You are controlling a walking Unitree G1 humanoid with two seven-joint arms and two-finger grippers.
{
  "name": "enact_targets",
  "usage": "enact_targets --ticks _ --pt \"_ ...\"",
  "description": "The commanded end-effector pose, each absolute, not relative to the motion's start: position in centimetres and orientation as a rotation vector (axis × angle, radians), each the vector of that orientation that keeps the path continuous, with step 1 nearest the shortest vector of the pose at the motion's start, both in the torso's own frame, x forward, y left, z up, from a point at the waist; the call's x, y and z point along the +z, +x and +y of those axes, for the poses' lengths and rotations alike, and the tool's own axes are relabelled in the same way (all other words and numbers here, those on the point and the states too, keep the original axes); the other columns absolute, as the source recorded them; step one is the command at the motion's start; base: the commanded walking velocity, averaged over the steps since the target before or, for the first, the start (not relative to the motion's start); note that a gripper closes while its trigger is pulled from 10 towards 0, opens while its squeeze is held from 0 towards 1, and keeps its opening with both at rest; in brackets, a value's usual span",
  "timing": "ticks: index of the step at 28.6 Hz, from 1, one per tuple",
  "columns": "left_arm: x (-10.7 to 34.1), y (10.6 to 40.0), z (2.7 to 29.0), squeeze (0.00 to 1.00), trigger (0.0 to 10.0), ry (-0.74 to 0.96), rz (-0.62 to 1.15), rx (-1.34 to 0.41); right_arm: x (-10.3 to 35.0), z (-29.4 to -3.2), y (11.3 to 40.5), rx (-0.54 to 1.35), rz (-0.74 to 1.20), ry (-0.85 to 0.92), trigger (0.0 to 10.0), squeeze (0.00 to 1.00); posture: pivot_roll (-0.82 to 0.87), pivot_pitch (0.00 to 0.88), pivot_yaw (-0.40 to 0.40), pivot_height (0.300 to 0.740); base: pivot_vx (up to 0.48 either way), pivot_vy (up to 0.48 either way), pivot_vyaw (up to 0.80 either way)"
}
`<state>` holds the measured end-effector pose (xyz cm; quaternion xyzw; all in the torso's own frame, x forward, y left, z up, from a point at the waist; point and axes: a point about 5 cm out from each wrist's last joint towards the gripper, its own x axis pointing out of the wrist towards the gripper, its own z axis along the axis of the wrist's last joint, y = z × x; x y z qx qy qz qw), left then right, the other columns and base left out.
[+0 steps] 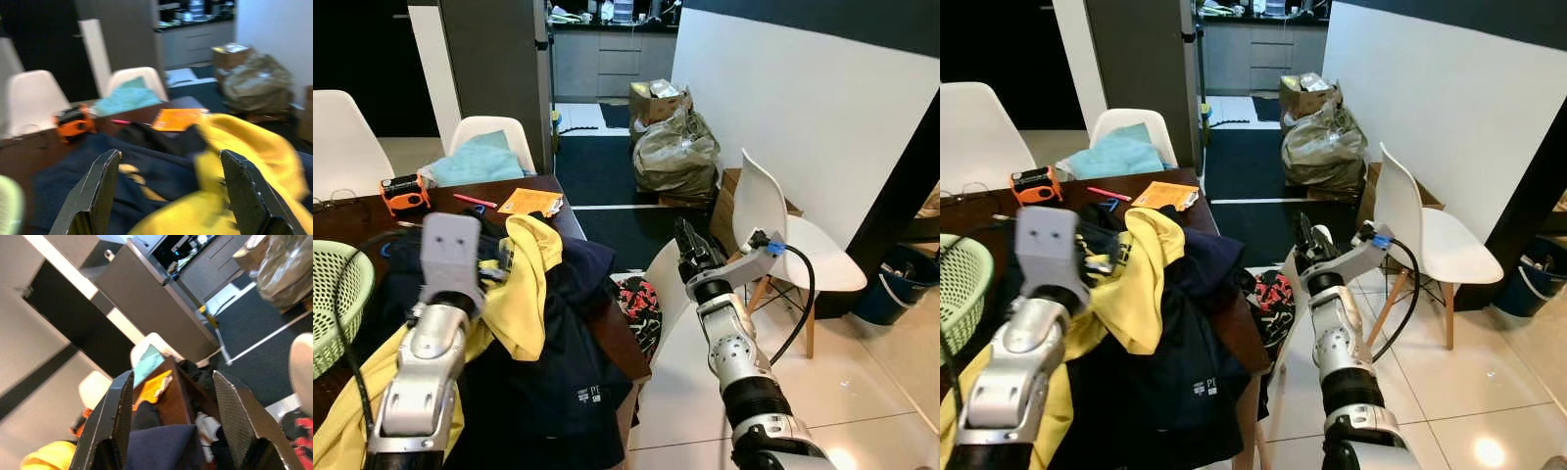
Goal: Hang hanger
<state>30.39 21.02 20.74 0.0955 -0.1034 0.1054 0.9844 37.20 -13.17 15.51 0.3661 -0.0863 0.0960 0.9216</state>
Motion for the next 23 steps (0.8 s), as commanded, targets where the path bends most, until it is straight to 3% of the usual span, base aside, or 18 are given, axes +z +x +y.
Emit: enact_targets --ticks 1,7,8,10,11,23 --pt "21.4 30.6 20.9 0.00 10.0 0.203 -0.240 0.192 15.7 -12.7 37.0 0.214 -0.180 0.761 10.0 0.00 0.13 0.020 -0.084 0.740 0.000 0.000 0.00" --pt "21.2 30.7 20.6 0.00 10.0 0.156 -0.238 0.193 15.4 -13.2 36.9 0.165 -0.176 0.752 10.0 0.00 0.13 0.067 -0.099 0.740 0.000 0.000 0.00" --pt "20.6 30.6 20.6 0.00 10.0 0.145 -0.213 0.194 14.7 -13.4 36.8 0.110 -0.146 0.636 10.0 0.00 0.13 0.074 -0.102 0.740 0.000 0.000 0.00" --pt "20.6 30.6 20.6 0.00 10.0 0.145 -0.213 0.194 14.7 -13.4 36.8 0.110 -0.146 0.636 10.0 0.00 0.13 0.074 -0.102 0.740 0.000 0.000 0.00" --pt "19.9 30.4 20.7 0.00 10.0 0.129 -0.184 0.190 14.3 -13.1 36.5 0.104 -0.121 0.548 10.0 0.00 0.12 0.079 -0.093 0.740 0.000 0.000 0.00" --pt "18.0 30.1 19.8 0.00 10.0 0.053 -0.134 0.150 14.3 -11.9 36.1 0.094 -0.112 0.435 10.0 0.00 0.10 0.037 -0.072 0.740 0.000 0.000 0.00"
